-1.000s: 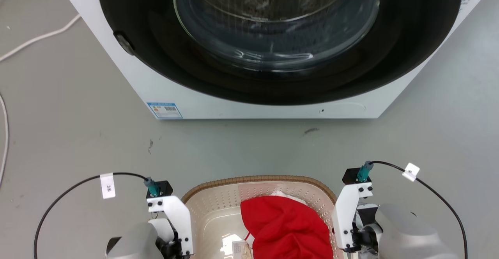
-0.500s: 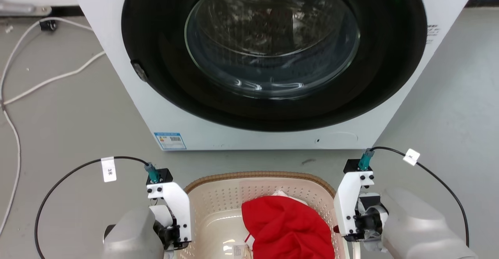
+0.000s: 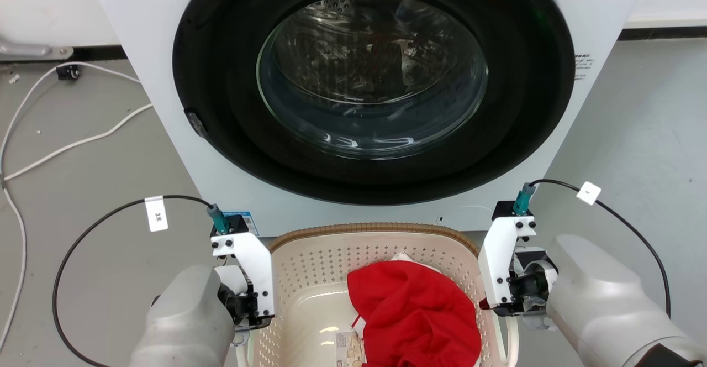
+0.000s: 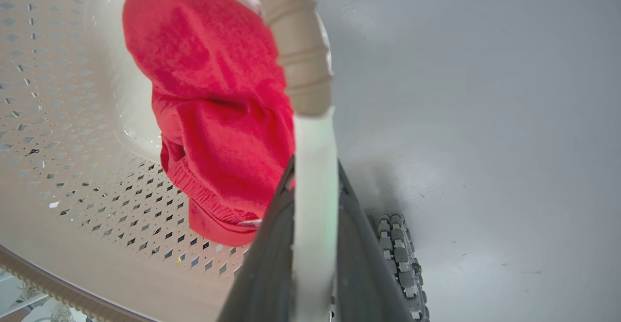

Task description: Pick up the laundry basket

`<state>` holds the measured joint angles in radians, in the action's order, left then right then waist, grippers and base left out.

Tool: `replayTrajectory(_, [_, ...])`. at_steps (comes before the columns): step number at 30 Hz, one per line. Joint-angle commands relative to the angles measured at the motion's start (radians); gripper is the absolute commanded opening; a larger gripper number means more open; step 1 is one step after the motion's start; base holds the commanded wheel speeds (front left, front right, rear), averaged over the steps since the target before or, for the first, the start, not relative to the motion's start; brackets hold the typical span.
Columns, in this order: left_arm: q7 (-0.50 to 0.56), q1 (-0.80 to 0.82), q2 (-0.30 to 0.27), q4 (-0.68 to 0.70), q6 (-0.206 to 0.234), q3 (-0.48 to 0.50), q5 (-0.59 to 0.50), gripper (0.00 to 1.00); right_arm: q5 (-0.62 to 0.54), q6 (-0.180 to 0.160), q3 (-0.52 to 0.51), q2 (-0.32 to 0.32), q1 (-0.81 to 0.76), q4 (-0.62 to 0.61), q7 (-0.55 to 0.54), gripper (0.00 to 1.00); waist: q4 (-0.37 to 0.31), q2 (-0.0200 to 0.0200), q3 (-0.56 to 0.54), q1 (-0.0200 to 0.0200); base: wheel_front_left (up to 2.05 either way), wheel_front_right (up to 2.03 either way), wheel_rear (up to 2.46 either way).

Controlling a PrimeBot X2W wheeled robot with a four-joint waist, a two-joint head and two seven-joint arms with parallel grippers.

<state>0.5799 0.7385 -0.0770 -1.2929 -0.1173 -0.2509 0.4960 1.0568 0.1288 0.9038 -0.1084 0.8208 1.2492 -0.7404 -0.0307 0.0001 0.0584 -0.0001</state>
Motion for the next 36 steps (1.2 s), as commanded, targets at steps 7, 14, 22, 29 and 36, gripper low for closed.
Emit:
replayTrajectory(7, [0.039, 0.028, 0.013, 0.006, -0.004, -0.015, 0.011, 0.00, 0.006, 0.004, 0.009, 0.009, 0.034, 0.013, -0.050, 0.00, -0.017, -0.0001, -0.033, 0.0001, 0.00, 0.00, 0.00])
replayTrajectory(14, [0.056, 0.022, 0.021, 0.006, -0.007, -0.028, 0.022, 0.00, 0.011, 0.004, 0.007, 0.021, 0.024, 0.026, -0.069, 0.00, -0.034, -0.0001, -0.054, 0.0001, 0.00, 0.00, 0.00])
replayTrajectory(22, [0.091, -0.004, 0.030, 0.007, -0.011, -0.045, 0.039, 0.00, 0.012, 0.004, 0.004, 0.032, -0.005, 0.032, -0.054, 0.00, -0.045, -0.0001, -0.076, 0.0001, 0.00, 0.00, 0.00])
replayTrajectory(29, [0.120, -0.025, 0.034, 0.007, -0.012, -0.057, 0.056, 0.00, 0.003, 0.004, 0.010, 0.031, -0.019, 0.033, -0.024, 0.00, -0.038, -0.0001, -0.088, 0.0001, 0.00, 0.00, 0.00])
replayTrajectory(36, [0.123, -0.033, 0.035, 0.007, -0.013, -0.070, 0.072, 0.00, 0.003, 0.004, 0.014, 0.032, -0.020, 0.034, -0.018, 0.00, -0.036, -0.0001, -0.092, 0.0001, 0.00, 0.00, 0.00])
